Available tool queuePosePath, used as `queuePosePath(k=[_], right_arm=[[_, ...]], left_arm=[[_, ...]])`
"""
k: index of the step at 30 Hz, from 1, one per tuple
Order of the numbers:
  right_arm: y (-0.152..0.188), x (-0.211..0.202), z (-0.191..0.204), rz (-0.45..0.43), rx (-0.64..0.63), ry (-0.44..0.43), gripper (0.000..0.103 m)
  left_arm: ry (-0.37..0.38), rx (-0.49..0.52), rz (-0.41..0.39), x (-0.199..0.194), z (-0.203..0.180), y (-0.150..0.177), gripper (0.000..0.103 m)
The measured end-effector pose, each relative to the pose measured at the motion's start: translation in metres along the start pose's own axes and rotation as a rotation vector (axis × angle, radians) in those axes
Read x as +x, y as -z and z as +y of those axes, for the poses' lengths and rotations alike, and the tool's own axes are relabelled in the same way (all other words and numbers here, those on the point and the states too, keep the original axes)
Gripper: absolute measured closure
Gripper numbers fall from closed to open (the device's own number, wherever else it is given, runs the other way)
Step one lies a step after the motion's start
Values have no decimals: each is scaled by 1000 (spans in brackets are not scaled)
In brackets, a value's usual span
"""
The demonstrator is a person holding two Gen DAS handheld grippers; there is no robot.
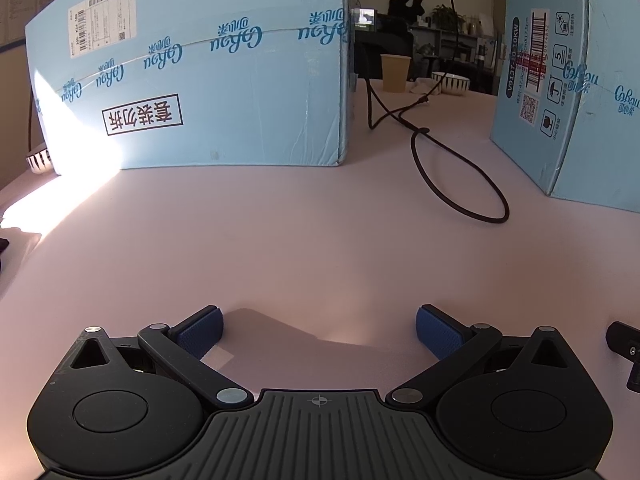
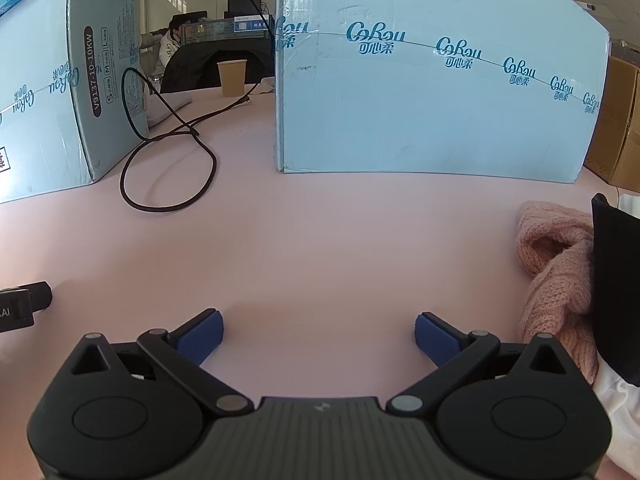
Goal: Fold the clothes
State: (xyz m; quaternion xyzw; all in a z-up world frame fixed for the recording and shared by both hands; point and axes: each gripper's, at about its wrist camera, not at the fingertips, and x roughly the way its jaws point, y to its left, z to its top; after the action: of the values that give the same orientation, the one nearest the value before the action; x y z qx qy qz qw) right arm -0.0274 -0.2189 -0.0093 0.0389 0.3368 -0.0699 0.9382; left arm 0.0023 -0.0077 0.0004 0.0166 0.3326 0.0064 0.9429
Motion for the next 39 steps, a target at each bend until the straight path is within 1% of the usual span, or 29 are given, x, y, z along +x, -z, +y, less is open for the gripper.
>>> queuePosePath(k=[1, 2, 3, 4, 5, 6, 7, 8, 10, 11, 13, 15, 16, 18, 20, 23, 26, 28, 29, 32, 33, 34, 36, 37, 38, 39], right_arm=[[-1, -1, -2, 2, 3, -14, 0], [-1, -3, -4, 2, 6, -29, 0], [-2, -7, -8, -4, 10, -59, 0], [-2, -15, -13, -21, 16, -107, 0], [-2, -26, -19, -50, 19, -145, 0], [-2, -38, -26, -87, 17, -170, 0], [-2, -51, -33, -129, 13, -187, 0], [-2, -65, -42, -178, 4, -193, 0], [-1, -95, -67, -276, 9, -227, 0], [0, -107, -80, -317, 19, -252, 0], [6, -135, -119, -384, 64, -331, 0], [15, -160, -154, -440, 118, -357, 0], [20, -171, -171, -463, 147, -357, 0], [31, -191, -206, -490, 211, -330, 0], [41, -202, -235, -482, 272, -276, 0], [54, -208, -280, -414, 398, -197, 0], [64, -200, -317, -336, 538, -166, 0], [68, -188, -338, -259, 640, -184, 0], [71, -181, -347, -224, 686, -196, 0], [80, -154, -364, -149, 818, -233, 0], [82, -147, -369, -138, 854, -253, 0], [85, -140, -374, -133, 880, -284, 0], [88, -128, -377, -156, 899, -361, 0], [88, -122, -376, -173, 892, -380, 1], [87, -118, -374, -185, 887, -381, 3], [86, -115, -372, -198, 881, -382, 6]], left_arm=[[-1, 10, -8, -2, -2, 0, 0], [19, 23, -16, -4, -3, 1, 0], [71, 40, -20, -7, -4, 1, 0], [129, 59, -22, -10, -6, 2, 0], [191, 80, -31, -16, -10, 2, 0], [229, 92, -43, -22, -15, 2, 0], [284, 107, -67, -32, -22, 1, 0], [322, 110, -76, -38, -29, -1, 0], [403, 119, -93, -51, -44, -5, 0], [465, 134, -96, -56, -54, -6, 0], [590, 164, -102, -67, -73, -9, 0], [711, 196, -107, -79, -93, -12, 0], [745, 224, -107, -83, -110, -12, 0], [756, 271, -111, -84, -137, -9, 0], [767, 330, -112, -85, -164, -5, 0], [804, 396, -120, -88, -199, 2, 0], [850, 454, -113, -87, -238, 10, 0], [862, 490, -101, -82, -263, 15, 0], [862, 498, -95, -81, -269, 17, 0], [839, 513, -69, -75, -286, 25, 0], [829, 516, -59, -73, -291, 28, 0], [827, 520, -54, -72, -295, 30, 0], [820, 534, -56, -72, -301, 31, 0], [820, 543, -67, -74, -303, 31, 0], [819, 552, -76, -76, -306, 31, 0], [822, 558, -81, -77, -306, 30, 0]])
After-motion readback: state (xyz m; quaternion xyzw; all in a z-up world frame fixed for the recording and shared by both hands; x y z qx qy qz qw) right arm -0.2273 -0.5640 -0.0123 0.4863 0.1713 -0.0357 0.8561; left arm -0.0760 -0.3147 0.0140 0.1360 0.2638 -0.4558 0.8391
